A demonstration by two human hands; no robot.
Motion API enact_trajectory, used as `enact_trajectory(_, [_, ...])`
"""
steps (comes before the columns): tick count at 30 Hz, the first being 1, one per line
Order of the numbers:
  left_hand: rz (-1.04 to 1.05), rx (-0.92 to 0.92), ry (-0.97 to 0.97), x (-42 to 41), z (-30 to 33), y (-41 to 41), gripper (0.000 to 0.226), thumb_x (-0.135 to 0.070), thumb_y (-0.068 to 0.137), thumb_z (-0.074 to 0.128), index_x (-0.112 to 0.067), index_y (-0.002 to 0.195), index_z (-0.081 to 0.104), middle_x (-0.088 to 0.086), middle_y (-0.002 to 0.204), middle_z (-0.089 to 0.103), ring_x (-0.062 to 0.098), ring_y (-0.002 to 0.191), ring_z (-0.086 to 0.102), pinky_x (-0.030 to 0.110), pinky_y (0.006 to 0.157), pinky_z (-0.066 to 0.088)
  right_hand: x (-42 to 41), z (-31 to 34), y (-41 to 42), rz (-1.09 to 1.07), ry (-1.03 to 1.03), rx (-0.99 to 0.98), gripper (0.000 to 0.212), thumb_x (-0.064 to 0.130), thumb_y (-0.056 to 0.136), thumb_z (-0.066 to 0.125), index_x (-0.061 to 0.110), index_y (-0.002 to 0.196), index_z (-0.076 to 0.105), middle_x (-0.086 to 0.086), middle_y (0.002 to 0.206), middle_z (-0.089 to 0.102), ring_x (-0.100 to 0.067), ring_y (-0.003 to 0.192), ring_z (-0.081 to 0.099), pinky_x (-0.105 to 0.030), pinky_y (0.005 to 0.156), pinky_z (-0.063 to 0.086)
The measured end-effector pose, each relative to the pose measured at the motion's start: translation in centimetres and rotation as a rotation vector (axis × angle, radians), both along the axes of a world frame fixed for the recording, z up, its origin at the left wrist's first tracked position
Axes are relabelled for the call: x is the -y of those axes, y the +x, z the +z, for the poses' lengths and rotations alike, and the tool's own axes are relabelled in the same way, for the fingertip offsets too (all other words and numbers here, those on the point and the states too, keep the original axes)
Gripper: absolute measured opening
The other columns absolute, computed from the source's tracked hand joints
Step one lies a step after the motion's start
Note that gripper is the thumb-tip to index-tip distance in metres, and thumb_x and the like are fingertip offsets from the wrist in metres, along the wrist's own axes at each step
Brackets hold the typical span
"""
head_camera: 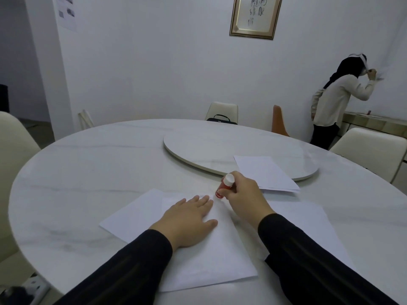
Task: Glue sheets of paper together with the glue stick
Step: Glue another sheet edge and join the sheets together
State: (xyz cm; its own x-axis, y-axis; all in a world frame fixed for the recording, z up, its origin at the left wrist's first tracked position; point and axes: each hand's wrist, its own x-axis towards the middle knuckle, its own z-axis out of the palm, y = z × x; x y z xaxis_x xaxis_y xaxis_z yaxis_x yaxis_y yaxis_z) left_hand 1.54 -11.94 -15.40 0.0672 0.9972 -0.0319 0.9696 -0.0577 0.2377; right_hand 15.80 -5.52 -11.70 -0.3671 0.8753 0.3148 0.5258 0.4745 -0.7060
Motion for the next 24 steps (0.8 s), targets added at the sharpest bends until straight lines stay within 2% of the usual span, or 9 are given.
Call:
enact_trajectory(4, [-0.010,0.001,-0.001,-0.1,0.1,0.0,0.062,-0.048,0.096,0.026,-0.029,0.151,0.006,-0.013,0.160,0.000,0.006,0.147,-0.001,0.030,0.120,0.000,0.4,-0.1,1.3,0.063,0.050,0.043,0.005,0.009,0.087,0.059,0.013,0.084,0.058,0.001,0.084,0.069,-0.011,0.073,0.059,-0.021,0.066,0.045])
enact_trajectory(8, [-0.005,-0.001,-0.001,0.0,0.0,0.0,0.062,-0.048,0.096,0.027,-0.028,0.151,0.007,-0.012,0.160,0.000,0.006,0.147,-0.001,0.030,0.120,-0.001,0.2,0.3,2.0,0.021,0.110,-0.161,0.008,0.007,0.086,0.060,0.015,0.085,0.058,0.006,0.076,0.070,-0.007,0.072,0.061,-0.012,0.066,0.044])
enact_trajectory(10, [-0.002,0.000,-0.001,0.0,0.1,0.1,0.062,-0.048,0.096,0.027,-0.028,0.151,0.007,-0.012,0.160,0.000,0.006,0.147,-0.002,0.030,0.120,-0.001,0.6,0.5,1.7,0.043,0.112,-0.191,0.010,0.006,0.085,0.061,0.015,0.086,0.058,0.006,0.077,0.071,-0.007,0.075,0.063,-0.013,0.070,0.046])
enact_trajectory(14, [0.002,0.001,-0.012,0.0,0.1,0.0,0.062,-0.049,0.096,0.026,-0.030,0.151,0.006,-0.012,0.160,0.000,0.006,0.147,-0.002,0.030,0.120,-0.001,1.1,-0.4,0.9,0.083,0.035,-0.041,0.008,0.007,0.083,0.061,0.014,0.086,0.060,0.000,0.084,0.071,-0.019,0.084,0.065,-0.031,0.080,0.051])
enact_trajectory(17, [-0.001,0.000,-0.026,0.0,0.2,0.0,0.062,-0.049,0.096,0.026,-0.030,0.151,0.006,-0.013,0.160,0.000,0.006,0.147,-0.003,0.030,0.120,-0.001,1.3,-0.4,1.3,0.084,0.020,-0.007,0.008,0.006,0.085,0.059,0.012,0.090,0.059,0.005,0.085,0.070,-0.015,0.084,0.064,-0.027,0.078,0.049])
enact_trajectory(21, [-0.007,-0.013,-0.036,0.0,0.2,-0.1,0.062,-0.048,0.097,0.026,-0.029,0.151,0.005,-0.012,0.160,0.000,0.006,0.147,-0.002,0.030,0.119,-0.001,2.6,0.3,2.9,0.152,0.075,0.126,0.009,0.011,0.085,0.062,0.015,0.091,0.060,0.008,0.083,0.063,-0.005,0.073,0.056,-0.019,0.067,0.043])
enact_trajectory(24, [-0.008,-0.019,-0.042,0.0,0.2,-0.1,0.061,-0.048,0.097,0.025,-0.029,0.151,0.005,-0.012,0.160,0.000,0.007,0.147,-0.002,0.030,0.120,0.000,4.3,0.7,4.7,0.217,0.066,0.165,0.013,0.014,0.083,0.067,0.023,0.090,0.060,0.009,0.082,0.067,-0.005,0.074,0.059,-0.019,0.070,0.047])
